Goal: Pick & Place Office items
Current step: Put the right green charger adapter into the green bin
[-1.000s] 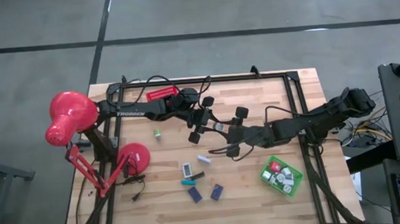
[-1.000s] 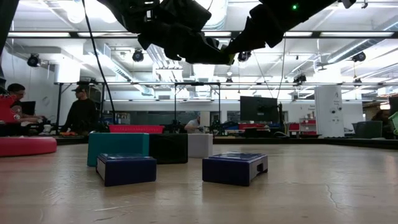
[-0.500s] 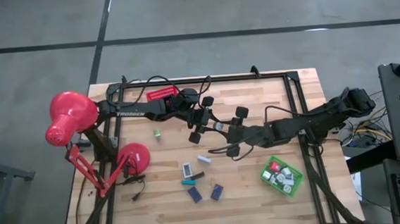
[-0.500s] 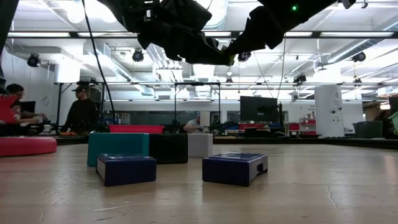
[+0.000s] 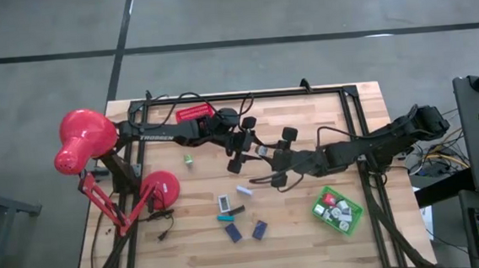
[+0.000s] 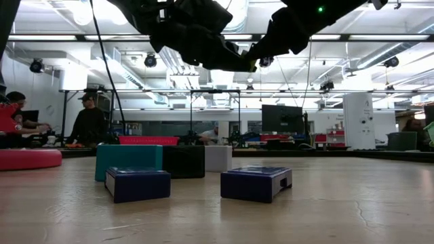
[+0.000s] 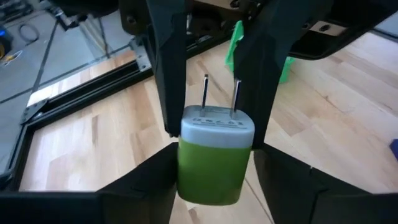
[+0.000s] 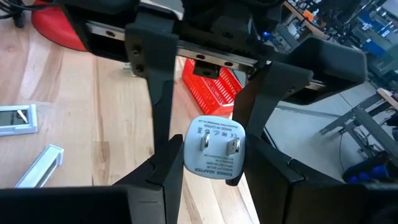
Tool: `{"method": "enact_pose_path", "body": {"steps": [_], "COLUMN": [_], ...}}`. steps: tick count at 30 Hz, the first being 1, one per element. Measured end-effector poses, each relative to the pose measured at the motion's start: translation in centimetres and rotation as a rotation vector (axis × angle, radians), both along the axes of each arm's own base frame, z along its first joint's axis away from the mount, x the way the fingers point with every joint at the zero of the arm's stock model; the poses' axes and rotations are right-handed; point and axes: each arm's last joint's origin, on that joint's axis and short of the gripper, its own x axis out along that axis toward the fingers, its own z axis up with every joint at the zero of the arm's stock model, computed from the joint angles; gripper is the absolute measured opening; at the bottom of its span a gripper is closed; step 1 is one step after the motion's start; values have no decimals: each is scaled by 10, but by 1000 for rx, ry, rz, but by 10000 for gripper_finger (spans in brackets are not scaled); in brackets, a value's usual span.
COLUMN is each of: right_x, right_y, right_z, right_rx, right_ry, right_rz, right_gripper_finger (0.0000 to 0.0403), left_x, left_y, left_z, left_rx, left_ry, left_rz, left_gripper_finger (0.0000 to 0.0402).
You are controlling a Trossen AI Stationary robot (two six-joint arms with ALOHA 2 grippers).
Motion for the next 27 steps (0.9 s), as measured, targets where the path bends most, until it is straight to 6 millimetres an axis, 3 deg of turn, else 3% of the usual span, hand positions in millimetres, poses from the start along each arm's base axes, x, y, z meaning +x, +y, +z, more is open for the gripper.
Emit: {"method": "enact_pose_path", "body": {"steps": [12, 21, 27], "right_x": [0, -1, -10], "right_y": [0, -1, -1], "right_z": [0, 0, 11], "right_rx": [-4, -21, 30], "right_ry": [0, -2, -38], "right_rz": [-2, -35, -38], "right_gripper_finger": [134, 134, 136], "left_x": [0, -1, -4], "left_y": [-1, 0, 1], "left_z": [-1, -3, -7], "left_rx": [-2, -26, -33], "left_ry": [19, 41, 102], "left_rz": [37, 58, 85], "left_gripper_finger": [276, 281, 280]}}
